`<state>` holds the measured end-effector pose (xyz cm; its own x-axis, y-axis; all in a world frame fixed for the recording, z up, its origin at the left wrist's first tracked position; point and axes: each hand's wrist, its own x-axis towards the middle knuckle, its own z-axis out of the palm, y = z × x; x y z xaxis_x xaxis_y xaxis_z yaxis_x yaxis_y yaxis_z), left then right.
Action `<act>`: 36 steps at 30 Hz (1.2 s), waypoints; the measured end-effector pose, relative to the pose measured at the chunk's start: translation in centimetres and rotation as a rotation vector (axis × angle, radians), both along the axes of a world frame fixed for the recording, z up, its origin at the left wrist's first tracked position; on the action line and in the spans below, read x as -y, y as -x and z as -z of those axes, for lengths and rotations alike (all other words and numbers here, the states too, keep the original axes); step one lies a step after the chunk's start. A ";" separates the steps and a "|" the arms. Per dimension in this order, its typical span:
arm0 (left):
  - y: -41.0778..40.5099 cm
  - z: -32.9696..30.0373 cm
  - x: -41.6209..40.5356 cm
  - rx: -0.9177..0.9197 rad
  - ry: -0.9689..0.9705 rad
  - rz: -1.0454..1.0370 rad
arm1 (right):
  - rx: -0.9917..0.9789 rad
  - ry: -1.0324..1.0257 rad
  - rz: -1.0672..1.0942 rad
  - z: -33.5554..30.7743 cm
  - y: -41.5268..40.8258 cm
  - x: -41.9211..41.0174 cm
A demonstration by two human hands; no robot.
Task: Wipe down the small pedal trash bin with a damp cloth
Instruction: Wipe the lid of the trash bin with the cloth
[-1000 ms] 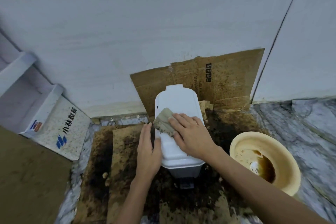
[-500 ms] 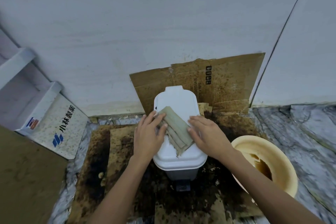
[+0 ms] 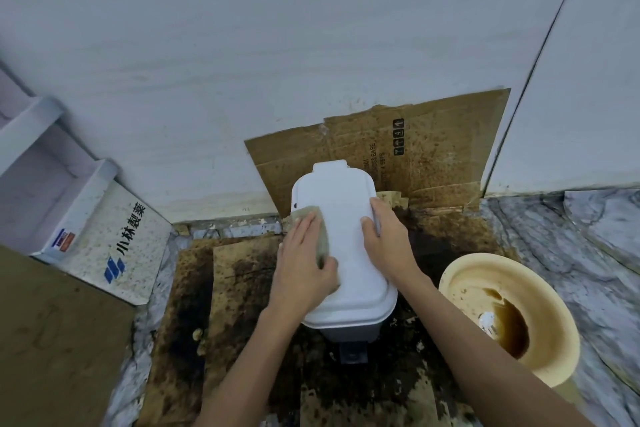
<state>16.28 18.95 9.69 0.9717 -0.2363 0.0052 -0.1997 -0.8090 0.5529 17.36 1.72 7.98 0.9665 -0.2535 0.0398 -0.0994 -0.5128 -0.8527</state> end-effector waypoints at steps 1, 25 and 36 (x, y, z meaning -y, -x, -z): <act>0.0 0.2 -1.0 -0.007 0.027 -0.006 | -0.005 -0.001 0.016 0.1 -0.1 -0.4; -6.4 3.0 -2.4 -0.198 0.855 -0.349 | 0.020 -0.099 0.097 1.3 0.8 -0.6; -10.0 2.8 -1.8 -0.118 0.603 -0.234 | -0.002 -0.132 0.122 1.5 0.5 -0.5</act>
